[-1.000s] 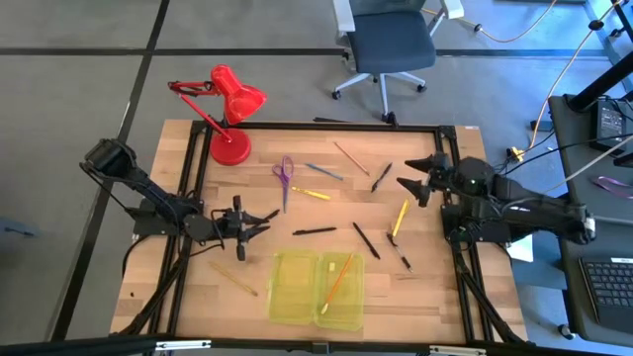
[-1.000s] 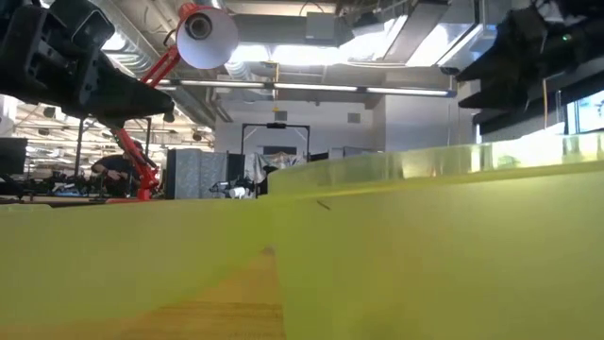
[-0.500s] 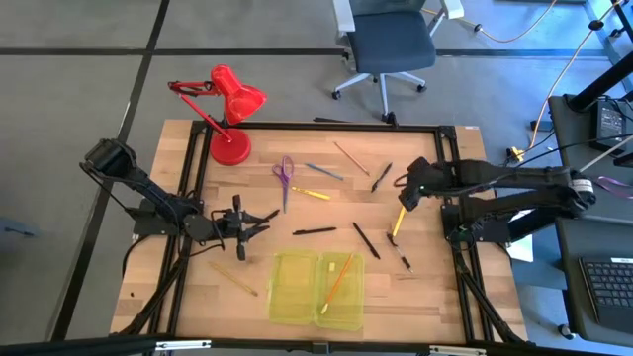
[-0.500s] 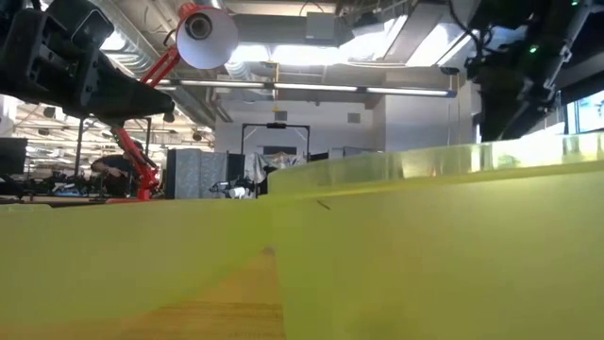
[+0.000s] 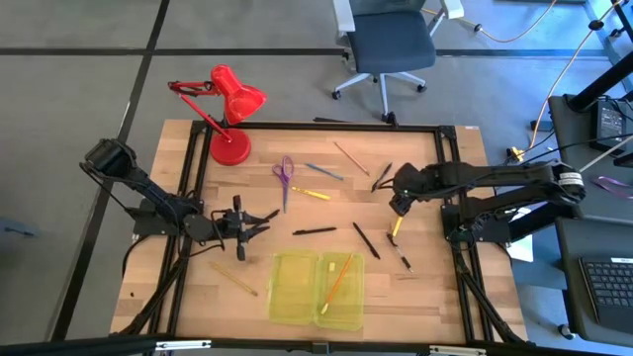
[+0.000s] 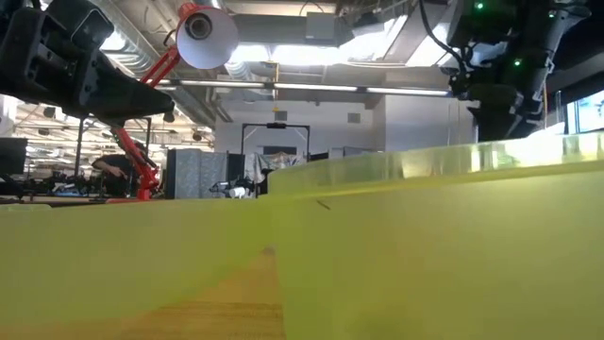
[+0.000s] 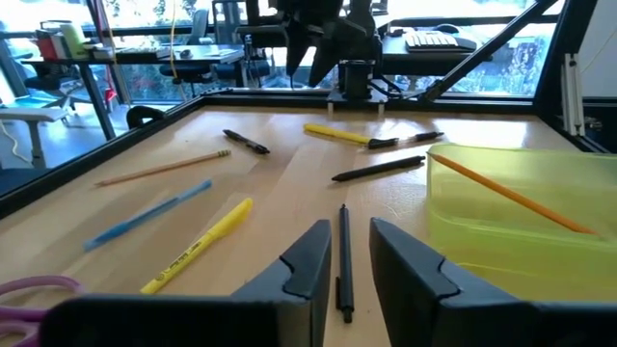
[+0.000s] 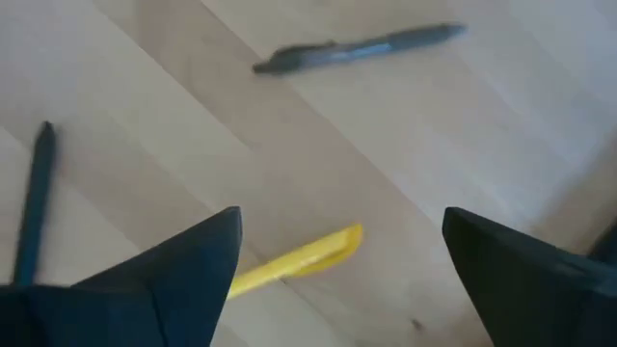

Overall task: Pick & place school supplies into a supply box
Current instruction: Put the yellow pen into the yellow supply box

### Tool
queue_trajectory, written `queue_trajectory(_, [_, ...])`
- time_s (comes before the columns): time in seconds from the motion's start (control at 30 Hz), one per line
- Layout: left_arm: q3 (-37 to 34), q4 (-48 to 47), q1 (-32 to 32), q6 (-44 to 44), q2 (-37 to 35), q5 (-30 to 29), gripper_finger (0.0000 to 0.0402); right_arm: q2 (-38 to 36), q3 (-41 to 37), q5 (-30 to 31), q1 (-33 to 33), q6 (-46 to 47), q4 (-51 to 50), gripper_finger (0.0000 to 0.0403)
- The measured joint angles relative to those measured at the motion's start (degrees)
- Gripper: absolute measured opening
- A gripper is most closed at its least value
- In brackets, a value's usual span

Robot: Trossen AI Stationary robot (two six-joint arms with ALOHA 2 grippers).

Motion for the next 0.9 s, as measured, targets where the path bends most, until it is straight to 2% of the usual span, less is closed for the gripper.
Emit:
queue_trajectory(0.23, [0.0, -0.02, 0.0, -0.02, 0.0, 0.15, 0.0068, 1.58, 0.0, -0.06, 0.0, -0.48, 4.15, 0.036])
queue_trajectory(0.47, [0.0, -0.02, 0.01, -3.82, 0.0, 0.19, 0.0071, 2.95, 0.0, -0.06, -0.02, -6.83, 5.05, 0.036])
queue_trajectory(0.9, [0.0, -0.08, 0.0, -3.55, 0.0, 0.2, 0.0069, 4.24, -0.11, -0.51, 0.0, -4.8, 4.41, 0.036])
